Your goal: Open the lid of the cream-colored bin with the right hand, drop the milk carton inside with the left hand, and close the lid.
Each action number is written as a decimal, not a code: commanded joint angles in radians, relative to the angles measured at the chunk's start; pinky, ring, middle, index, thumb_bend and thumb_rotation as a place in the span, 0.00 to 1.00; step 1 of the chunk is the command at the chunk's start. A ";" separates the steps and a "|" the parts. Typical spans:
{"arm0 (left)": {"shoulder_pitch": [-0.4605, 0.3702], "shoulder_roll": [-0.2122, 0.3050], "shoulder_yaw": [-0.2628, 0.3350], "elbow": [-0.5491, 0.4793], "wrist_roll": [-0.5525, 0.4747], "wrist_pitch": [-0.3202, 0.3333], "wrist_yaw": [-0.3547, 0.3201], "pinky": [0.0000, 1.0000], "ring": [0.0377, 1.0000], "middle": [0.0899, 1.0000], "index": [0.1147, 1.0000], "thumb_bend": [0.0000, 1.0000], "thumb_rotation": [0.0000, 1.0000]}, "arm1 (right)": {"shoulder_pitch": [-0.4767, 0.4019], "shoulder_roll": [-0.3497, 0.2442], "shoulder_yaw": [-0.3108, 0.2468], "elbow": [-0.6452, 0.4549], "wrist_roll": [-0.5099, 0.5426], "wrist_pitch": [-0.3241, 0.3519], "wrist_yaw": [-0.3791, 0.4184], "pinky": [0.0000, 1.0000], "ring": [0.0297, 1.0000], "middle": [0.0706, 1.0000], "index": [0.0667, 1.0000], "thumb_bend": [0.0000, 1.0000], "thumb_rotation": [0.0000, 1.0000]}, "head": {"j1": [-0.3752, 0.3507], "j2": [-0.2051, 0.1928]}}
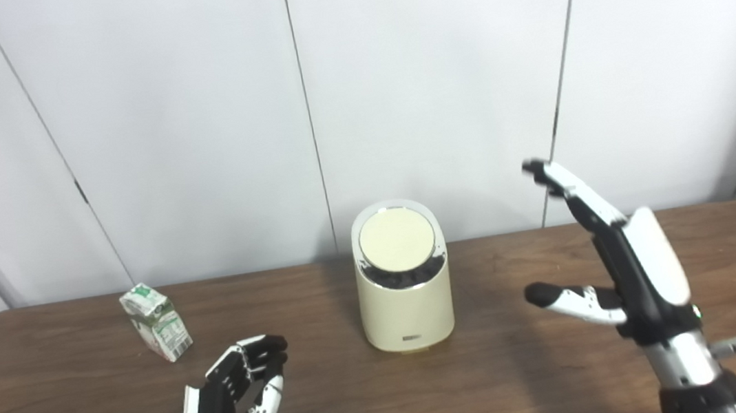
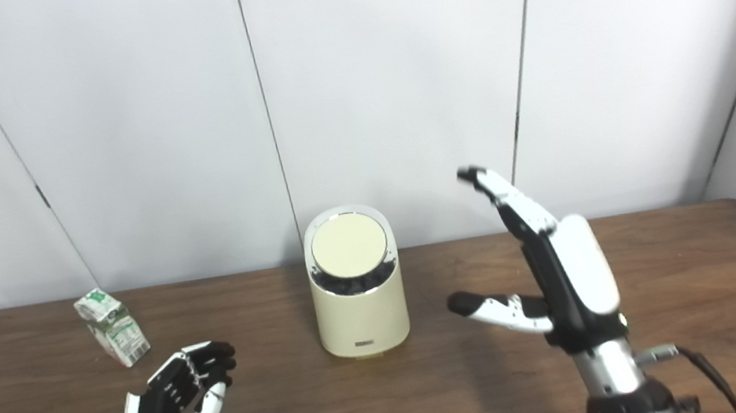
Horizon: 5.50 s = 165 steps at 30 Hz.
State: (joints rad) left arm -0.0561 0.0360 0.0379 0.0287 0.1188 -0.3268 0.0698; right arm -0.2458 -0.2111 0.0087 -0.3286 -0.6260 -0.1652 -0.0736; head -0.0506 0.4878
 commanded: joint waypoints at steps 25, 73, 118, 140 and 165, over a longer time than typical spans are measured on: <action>0.005 -0.008 -0.006 0.019 0.014 -0.025 0.014 0.57 0.63 0.64 0.61 0.20 0.24 | -0.351 -0.012 0.185 0.076 -0.337 0.233 0.297 0.91 1.00 1.00 0.96 0.73 0.90 | 0.020 -0.002; 0.021 -0.028 -0.011 -0.016 0.031 -0.009 0.022 0.57 0.63 0.63 0.60 0.21 0.25 | -0.492 -0.044 0.286 0.568 -0.333 0.375 0.037 0.86 0.94 0.92 0.93 0.76 0.68 | 0.038 0.021; 0.021 -0.045 -0.013 -0.040 0.044 0.014 0.021 0.57 0.63 0.63 0.60 0.21 0.25 | -0.493 -0.023 0.337 0.573 -0.321 0.406 0.012 0.86 0.93 0.91 0.93 0.90 0.66 | 0.050 0.028; 0.022 -0.043 -0.012 -0.048 0.056 0.026 0.027 0.56 0.63 0.63 0.60 0.20 0.26 | -0.493 -0.032 0.350 0.555 -0.327 0.460 0.039 0.88 0.94 0.93 0.93 0.97 0.31 | 0.047 0.033; 0.021 -0.036 -0.010 -0.036 0.053 0.010 0.027 0.56 0.63 0.63 0.60 0.21 0.25 | -0.454 -0.017 0.292 0.504 -0.170 0.415 0.040 0.88 0.95 0.93 0.94 0.90 0.95 | 0.048 0.029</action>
State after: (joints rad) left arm -0.0358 -0.0046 0.0288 -0.0062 0.1652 -0.2915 0.0850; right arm -0.6679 -0.2299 0.3176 0.2128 -0.8095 0.2663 -0.0295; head -0.0015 0.5154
